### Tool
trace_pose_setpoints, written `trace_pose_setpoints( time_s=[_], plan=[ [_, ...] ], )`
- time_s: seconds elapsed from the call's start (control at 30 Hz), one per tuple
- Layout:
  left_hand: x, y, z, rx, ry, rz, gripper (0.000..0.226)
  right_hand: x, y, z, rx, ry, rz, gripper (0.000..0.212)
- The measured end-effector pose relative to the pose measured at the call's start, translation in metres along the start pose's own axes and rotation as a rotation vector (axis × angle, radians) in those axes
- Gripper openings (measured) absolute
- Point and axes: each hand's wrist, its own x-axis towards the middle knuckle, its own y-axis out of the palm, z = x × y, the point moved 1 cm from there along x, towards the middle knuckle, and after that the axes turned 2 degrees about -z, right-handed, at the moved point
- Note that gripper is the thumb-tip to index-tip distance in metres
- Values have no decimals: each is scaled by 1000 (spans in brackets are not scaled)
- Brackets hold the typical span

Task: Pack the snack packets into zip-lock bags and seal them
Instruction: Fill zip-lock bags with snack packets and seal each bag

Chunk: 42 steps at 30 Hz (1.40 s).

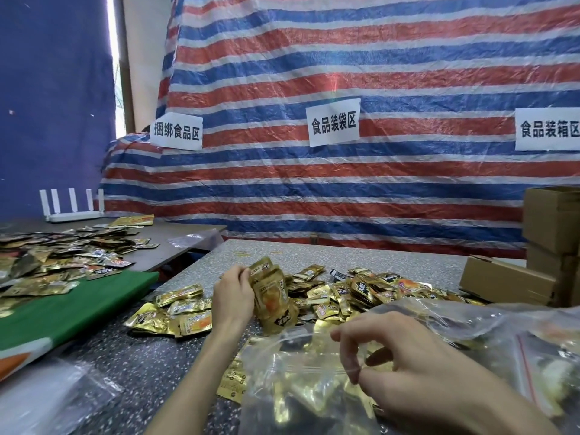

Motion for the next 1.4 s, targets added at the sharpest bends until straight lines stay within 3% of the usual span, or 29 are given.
trace_pose_setpoints(
  time_s=[0.1, 0.2, 0.5, 0.73, 1.03, 1.2, 1.33, 1.4],
  plan=[
    [-6, -15, -3, -292, -205, 54, 22, 0, 1, 1, -6, -5, -8, 19],
    [-14, -32, -9, -426, -276, 86, 22, 2, 4, 1, -9, -22, -3, 17],
    [-24, -114, -82, -662, -69, 97, 26, 7, 12, -5, -8, -46, -21, 22],
    [-55, -131, -114, -562, 103, 214, 26, 6, 10, -2, 25, -133, -103, 15],
    [-63, -121, -119, -548, 192, 105, 24, 2, 8, -1, 57, -135, -70, 24],
    [-63, -122, -118, -412, 207, 297, 24, 2, 5, 1, 95, -127, -181, 25],
    [-63, -120, -115, -193, 317, 386, 25, 2, 6, 5, 143, -174, -231, 30],
    [-65, -116, -117, -212, 330, 451, 24, 3, 7, 7, 135, -195, -260, 29]
  ],
)
